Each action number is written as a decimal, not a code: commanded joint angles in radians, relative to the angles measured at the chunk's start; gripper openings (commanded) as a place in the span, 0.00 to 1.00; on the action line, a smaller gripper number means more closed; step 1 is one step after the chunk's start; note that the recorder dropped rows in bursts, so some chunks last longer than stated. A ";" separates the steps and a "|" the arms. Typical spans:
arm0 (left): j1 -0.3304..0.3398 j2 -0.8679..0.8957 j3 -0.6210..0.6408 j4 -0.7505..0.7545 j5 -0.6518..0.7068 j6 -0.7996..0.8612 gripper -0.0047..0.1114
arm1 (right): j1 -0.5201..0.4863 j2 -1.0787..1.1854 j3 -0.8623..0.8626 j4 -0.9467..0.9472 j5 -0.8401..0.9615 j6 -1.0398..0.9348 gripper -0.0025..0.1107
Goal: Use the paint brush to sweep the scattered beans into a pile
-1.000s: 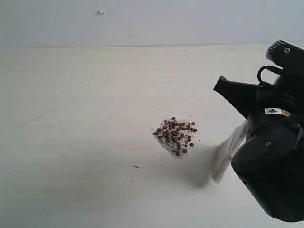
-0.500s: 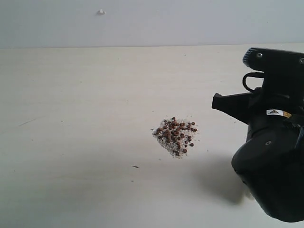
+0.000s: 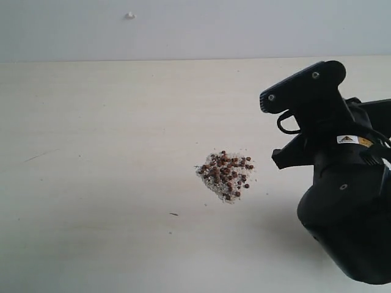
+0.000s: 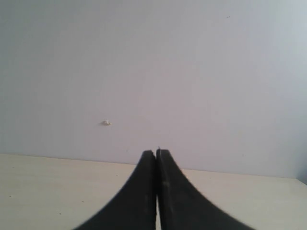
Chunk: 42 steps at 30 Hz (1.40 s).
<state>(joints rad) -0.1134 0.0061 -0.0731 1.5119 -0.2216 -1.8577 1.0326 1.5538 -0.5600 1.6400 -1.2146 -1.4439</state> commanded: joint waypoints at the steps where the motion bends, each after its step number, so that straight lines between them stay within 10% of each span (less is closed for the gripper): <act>1: 0.001 -0.006 0.005 0.004 0.000 -0.003 0.04 | -0.005 -0.023 0.025 -0.205 -0.006 0.198 0.02; 6: 0.001 -0.006 0.005 0.004 0.000 -0.003 0.04 | -0.063 -0.064 0.158 -0.527 -0.006 0.588 0.02; 16: 0.001 -0.006 0.005 0.004 0.000 -0.003 0.04 | -0.528 0.026 0.224 -1.376 -0.006 1.319 0.02; 42: 0.001 -0.006 0.005 0.004 0.000 -0.003 0.04 | -0.530 0.307 0.053 -1.381 -0.006 1.583 0.02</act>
<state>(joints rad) -0.1134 0.0061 -0.0731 1.5119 -0.2216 -1.8577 0.5092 1.8541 -0.4980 0.2632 -1.2272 0.0747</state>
